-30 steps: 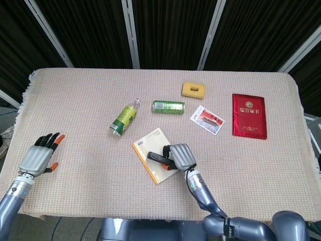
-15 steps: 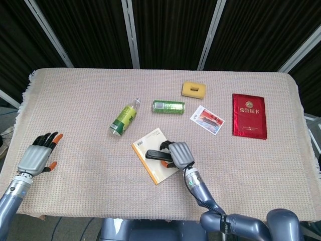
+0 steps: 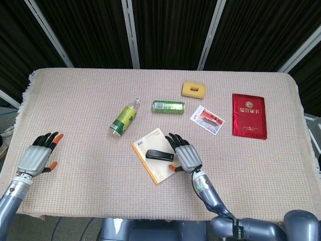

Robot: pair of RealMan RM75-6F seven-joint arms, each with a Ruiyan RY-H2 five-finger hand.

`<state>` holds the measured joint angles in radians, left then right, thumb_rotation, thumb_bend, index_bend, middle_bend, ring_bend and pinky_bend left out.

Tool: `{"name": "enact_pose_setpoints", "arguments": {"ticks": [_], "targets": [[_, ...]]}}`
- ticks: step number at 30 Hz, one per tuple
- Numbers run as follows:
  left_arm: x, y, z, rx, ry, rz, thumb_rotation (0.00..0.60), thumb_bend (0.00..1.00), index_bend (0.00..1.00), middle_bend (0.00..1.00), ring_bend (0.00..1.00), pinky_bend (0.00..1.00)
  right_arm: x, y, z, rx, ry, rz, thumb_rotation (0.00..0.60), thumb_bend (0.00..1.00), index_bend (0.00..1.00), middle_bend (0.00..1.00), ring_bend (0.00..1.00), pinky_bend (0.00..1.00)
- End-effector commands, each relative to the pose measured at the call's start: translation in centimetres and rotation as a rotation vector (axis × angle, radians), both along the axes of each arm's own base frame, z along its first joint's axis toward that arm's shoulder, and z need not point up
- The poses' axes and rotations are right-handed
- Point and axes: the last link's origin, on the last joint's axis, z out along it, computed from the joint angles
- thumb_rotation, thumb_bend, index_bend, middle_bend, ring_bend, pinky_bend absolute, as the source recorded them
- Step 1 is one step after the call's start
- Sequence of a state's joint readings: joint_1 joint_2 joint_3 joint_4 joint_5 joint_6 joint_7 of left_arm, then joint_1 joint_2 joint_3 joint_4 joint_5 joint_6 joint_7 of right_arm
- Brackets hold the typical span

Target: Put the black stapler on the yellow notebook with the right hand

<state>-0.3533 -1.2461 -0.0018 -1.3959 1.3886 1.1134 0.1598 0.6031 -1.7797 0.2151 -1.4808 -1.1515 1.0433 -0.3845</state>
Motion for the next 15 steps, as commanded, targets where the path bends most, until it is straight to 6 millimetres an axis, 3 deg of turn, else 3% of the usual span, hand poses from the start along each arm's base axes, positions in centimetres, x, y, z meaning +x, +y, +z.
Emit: {"name": "enact_pose_setpoints", "arguments": {"ticks": [1, 6, 11, 15], "targets": [[0.0, -0.1, 0.1, 0.005, -0.002, -0.003, 0.6, 0.31, 0.0, 0.0, 0.0, 0.1, -2.3, 1.2, 5.4, -0.107, 0.089, -0.003, 0.6, 0.18, 0.0, 0.0, 0.0, 0.13], [0.2, -0.3, 0.4, 0.018, -0.005, -0.011, 0.6, 0.31, 0.0, 0.0, 0.0, 0.1, -6.1, 2.2, 12.0, -0.237, 0.171, -0.05, 0.6, 0.18, 0.0, 0.0, 0.0, 0.02], [0.6, -0.4, 0.3, 0.016, -0.005, -0.026, 0.6, 0.31, 0.0, 0.0, 0.0, 0.1, -12.3, 4.0, 18.4, -0.411, 0.245, -0.145, 0.6, 0.18, 0.0, 0.0, 0.0, 0.0], [0.9, -0.4, 0.1, 0.017, -0.003, -0.04, 0.6, 0.31, 0.0, 0.0, 0.0, 0.1, -16.8, 6.2, 21.5, -0.506, 0.276, -0.229, 0.6, 0.18, 0.0, 0.0, 0.0, 0.0]]}}
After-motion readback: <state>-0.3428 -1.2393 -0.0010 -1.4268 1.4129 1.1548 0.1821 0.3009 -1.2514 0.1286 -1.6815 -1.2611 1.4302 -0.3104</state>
